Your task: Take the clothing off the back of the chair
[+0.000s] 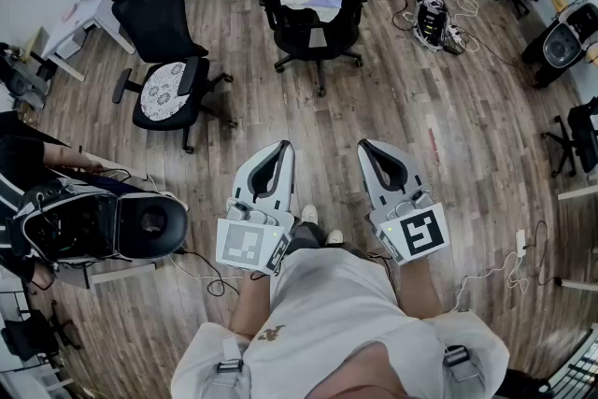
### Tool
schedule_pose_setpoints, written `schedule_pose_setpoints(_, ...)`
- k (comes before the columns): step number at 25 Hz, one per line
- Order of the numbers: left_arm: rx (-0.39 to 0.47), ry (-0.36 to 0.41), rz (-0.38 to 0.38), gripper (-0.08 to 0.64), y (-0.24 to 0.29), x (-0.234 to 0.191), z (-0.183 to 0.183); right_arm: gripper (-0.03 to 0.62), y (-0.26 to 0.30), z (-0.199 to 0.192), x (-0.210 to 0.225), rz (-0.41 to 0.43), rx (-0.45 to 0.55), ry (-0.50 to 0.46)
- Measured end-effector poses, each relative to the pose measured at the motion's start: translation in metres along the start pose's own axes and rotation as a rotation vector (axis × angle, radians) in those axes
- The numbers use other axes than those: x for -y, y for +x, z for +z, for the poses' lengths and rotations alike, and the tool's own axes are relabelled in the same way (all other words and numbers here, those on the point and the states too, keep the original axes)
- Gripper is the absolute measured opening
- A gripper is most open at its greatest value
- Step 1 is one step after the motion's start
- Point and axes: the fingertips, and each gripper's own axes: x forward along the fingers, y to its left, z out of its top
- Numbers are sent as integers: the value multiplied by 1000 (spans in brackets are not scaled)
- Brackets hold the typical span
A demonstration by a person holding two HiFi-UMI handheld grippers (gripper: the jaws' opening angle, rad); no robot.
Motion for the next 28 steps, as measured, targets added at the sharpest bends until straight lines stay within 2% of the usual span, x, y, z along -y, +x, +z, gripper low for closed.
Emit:
schedule_pose_setpoints(15,-12,7,-14,17,22,-1,-1,17,10,-2,24,-35,7,38)
schedule_pose_setpoints(20,-30,34,8,17,34,-13,-7,18,24,-4,31,-39,1,37)
schedule_pose_setpoints(28,-28,28,11,17,57,-42,-13,17,61,-15,40,-32,-17,27)
